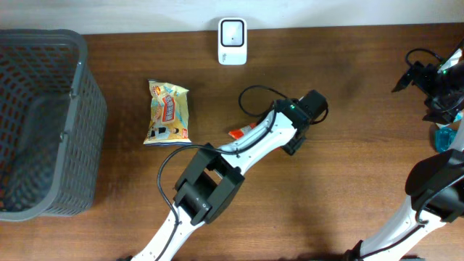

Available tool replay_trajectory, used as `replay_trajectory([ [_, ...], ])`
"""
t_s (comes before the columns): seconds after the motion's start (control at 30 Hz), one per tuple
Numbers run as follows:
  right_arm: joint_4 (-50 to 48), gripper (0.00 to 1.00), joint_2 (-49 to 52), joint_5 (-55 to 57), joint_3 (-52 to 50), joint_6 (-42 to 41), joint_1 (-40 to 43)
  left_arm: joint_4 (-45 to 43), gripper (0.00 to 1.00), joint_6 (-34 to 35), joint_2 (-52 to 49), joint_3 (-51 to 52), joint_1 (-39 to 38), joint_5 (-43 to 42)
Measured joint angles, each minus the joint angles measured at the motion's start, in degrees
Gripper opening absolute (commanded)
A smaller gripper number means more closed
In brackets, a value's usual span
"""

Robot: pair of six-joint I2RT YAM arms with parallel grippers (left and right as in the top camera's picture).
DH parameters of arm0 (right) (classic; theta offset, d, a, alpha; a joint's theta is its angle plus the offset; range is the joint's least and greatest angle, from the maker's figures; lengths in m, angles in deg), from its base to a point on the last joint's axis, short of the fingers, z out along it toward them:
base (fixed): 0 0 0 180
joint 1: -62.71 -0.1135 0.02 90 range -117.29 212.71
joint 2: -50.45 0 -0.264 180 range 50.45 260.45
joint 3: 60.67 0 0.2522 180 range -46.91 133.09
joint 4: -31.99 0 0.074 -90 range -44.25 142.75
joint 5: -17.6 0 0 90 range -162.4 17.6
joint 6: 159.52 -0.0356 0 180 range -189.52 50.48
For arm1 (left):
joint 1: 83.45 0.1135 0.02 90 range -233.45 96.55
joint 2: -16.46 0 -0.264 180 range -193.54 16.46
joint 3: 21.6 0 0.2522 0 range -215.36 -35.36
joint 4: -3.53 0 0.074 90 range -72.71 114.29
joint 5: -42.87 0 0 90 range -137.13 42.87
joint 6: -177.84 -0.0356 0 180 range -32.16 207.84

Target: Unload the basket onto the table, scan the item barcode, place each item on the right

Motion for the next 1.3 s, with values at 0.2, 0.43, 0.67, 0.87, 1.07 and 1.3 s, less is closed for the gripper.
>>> replay_trajectory([
  [0.2,-0.02,0.98,0.00,0.00,0.00,0.00,0.00,0.09,0.07,-0.44,-0.33,0.00,0.04,3.74],
  [0.43,0.00,0.98,0.00,0.00,0.00,-0.02,0.00,9.18,0.00,0.11,-2.27,-6.99,-0.04,3.04],
  [0.67,0.00,0.98,0.00,0.00,0.00,-0.02,0.00,16.90,0.00,1.81,-2.95,-25.79,2.10,-22.25],
  [0.87,-0.04,0.98,0.00,-0.02,0.00,0.00,0.00,7.04,0.00,1.81,-2.99,-24.35,11.69,-55.06],
  [1.07,0.00,0.98,0.00,-0.02,0.00,-0.04,0.00,-4.13,0.00,1.29,-3.02,-12.33,13.38,-67.84],
  [1.3,0.00,0.98,0.02,-0.02,0.00,-0.02,-0.02,-12.28,0.00,1.11,-3.13,-5.29,14.47,-74.90],
])
